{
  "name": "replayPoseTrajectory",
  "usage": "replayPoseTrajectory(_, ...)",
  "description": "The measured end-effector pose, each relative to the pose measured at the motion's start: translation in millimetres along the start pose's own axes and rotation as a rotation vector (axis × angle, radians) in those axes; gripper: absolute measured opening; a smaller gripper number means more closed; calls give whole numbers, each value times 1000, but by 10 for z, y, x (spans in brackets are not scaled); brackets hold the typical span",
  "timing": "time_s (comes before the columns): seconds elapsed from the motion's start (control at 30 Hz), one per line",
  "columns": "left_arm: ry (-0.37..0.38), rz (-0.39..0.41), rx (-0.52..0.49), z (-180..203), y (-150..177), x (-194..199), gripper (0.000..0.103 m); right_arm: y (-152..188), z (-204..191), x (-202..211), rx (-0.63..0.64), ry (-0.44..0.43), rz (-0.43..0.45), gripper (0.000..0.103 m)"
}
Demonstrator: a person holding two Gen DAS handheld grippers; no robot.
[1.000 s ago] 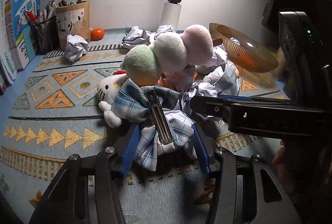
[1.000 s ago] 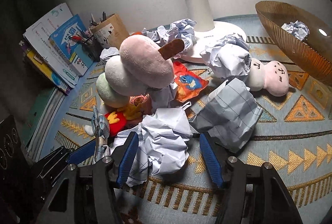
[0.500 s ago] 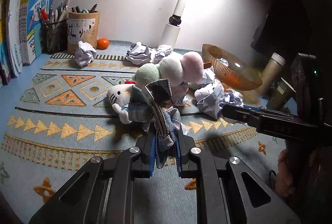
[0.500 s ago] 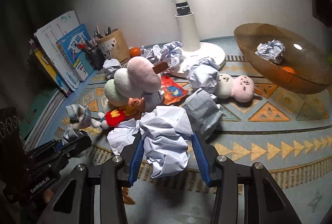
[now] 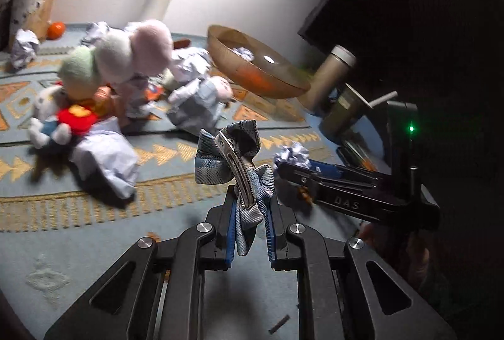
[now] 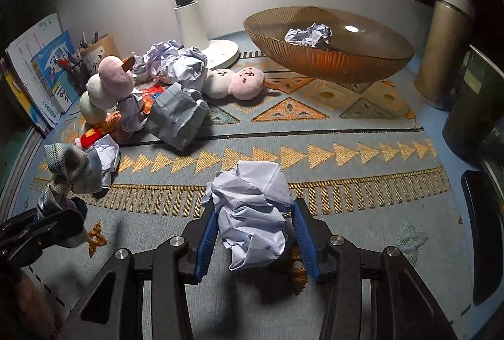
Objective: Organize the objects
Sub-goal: 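Carry the bow and paper ball to the amber bowl and release both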
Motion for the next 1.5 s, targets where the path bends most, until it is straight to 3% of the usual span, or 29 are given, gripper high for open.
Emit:
replayPoseTrajectory(0.07, 51, -56, 12, 21, 44, -157, 12, 2, 8, 10, -4, -3, 3, 46)
replayPoseTrajectory(0.1, 40, -79, 14, 3, 74, -228, 12, 3, 12, 6, -5, -4, 3, 45)
replayPoseTrajectory(0.17, -19, -121, 30, -86, 143, -306, 19, 14, 14, -1, -8, -8, 1, 46)
replayPoseTrajectory(0.23, -58, -148, 60, -174, 164, -307, 35, 26, 14, -12, -12, -17, 0, 45)
replayPoseTrajectory(0.37, -231, -127, 9, -358, 175, -185, 39, 39, -14, -45, -19, -38, -1, 45)
replayPoseTrajectory(0.6, -399, -155, -8, -491, 281, -11, 40, 31, -115, -48, 8, -46, 0, 45)
replayPoseTrajectory(0.7, -521, -138, -43, -514, 324, 66, 44, 52, -127, -79, 32, -19, -10, 45)
replayPoseTrajectory(0.77, -547, -132, -64, -475, 322, 32, 50, 70, -113, -111, 28, -25, -20, 45)
replayPoseTrajectory(0.87, -555, -130, -107, -336, 301, -104, 55, 77, -86, -108, 27, -30, -20, 46)
replayPoseTrajectory(0.97, -558, -124, -134, -247, 295, -219, 53, 91, -54, -104, 22, -27, -17, 46)
replayPoseTrajectory(1.0, -553, -116, -137, -237, 292, -227, 48, 100, -48, -118, 18, -36, -21, 46)
replayPoseTrajectory(1.07, -546, -102, -146, -230, 282, -230, 19, 126, -55, -156, 25, -34, -29, 46)
replayPoseTrajectory(1.1, -530, -105, -142, -227, 278, -230, 16, 129, -57, -156, 29, -34, -23, 45)
replayPoseTrajectory(1.2, -508, -88, -146, -174, 247, -223, 14, 92, -72, -95, 35, -32, 4, 44)
replayPoseTrajectory(1.3, -428, -64, -130, -16, 123, -179, 14, -40, -32, 65, 18, -47, 50, 44)
replayPoseTrajectory(1.5, -305, 25, -175, 481, -623, -213, 14, -640, 293, 428, -29, 2, 166, 44)
Point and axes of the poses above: each gripper's, at about its wrist camera, not at the fingertips, and x roughly against the way its jaws point, z to its right, y to its underside, the point moved 6 cm from there along -x, roughly the way its jaws point, and after that the axes turned 15 degrees about -y, right-handed, at the moved point
